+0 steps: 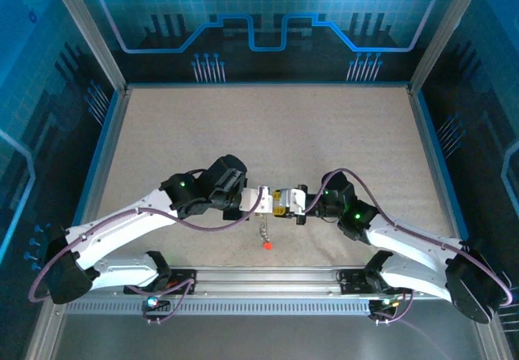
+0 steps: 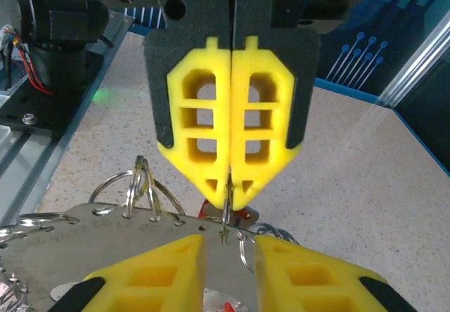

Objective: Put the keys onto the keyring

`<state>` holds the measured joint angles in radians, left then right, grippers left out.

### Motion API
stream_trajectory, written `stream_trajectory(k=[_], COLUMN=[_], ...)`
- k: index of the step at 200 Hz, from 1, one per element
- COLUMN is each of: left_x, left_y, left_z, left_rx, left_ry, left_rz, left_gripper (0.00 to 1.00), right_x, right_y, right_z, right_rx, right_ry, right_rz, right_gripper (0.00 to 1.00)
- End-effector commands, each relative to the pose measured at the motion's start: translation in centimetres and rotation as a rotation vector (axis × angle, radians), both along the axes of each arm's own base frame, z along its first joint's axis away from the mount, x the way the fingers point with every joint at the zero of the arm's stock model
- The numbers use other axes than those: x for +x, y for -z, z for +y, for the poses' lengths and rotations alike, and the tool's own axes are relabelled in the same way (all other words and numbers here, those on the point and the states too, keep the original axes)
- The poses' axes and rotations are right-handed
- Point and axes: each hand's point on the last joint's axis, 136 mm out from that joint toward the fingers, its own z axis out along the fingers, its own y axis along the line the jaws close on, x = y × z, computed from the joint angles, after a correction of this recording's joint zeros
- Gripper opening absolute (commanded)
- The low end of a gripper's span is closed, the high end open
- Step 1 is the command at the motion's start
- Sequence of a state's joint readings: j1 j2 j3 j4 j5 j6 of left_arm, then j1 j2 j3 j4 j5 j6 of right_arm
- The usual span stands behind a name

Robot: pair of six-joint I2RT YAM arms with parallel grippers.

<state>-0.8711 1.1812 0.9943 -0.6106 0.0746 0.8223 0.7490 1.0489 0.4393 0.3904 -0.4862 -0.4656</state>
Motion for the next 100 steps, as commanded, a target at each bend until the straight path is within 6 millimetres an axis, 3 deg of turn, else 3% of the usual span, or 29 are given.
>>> stream_trajectory(k=[1,50,60,83,100], left_x=[0.1,-0.4,-0.4,-0.6,-0.6], left_y=[-2.0,-3.3,-3.5,-3.6,-3.4], left_z=[-1.0,-1.8,-1.8,-1.8,-1.7], left_rx=[-0.065,-0.164,-0.171,-0.178,-0.180], left_ry=[0.018,0.041,0.040,0.048,0.043], left_rz=[-0.031,-0.050,-0.053,-0.052,-0.048], left_gripper=[0.00,0.00,0.00,0.00,0.03], right_x=[-0.5,-0.4,-0.4,-0.7,-0.7], right_y=[-0.5,-0.2,-0.3,-0.3,-0.7], right_z=[0.7,0.9,0.9,0.9,0.7], right_rx=[0.047,0.047,0.048,0.053,0.072], right_ry=[-0.026,-0.021,-0.023,-0.033,-0.025], right_rz=[0.016,0.030,0.028,0.020,0.005], right_gripper=[0.25,0.24,0.20,0.00,0.00])
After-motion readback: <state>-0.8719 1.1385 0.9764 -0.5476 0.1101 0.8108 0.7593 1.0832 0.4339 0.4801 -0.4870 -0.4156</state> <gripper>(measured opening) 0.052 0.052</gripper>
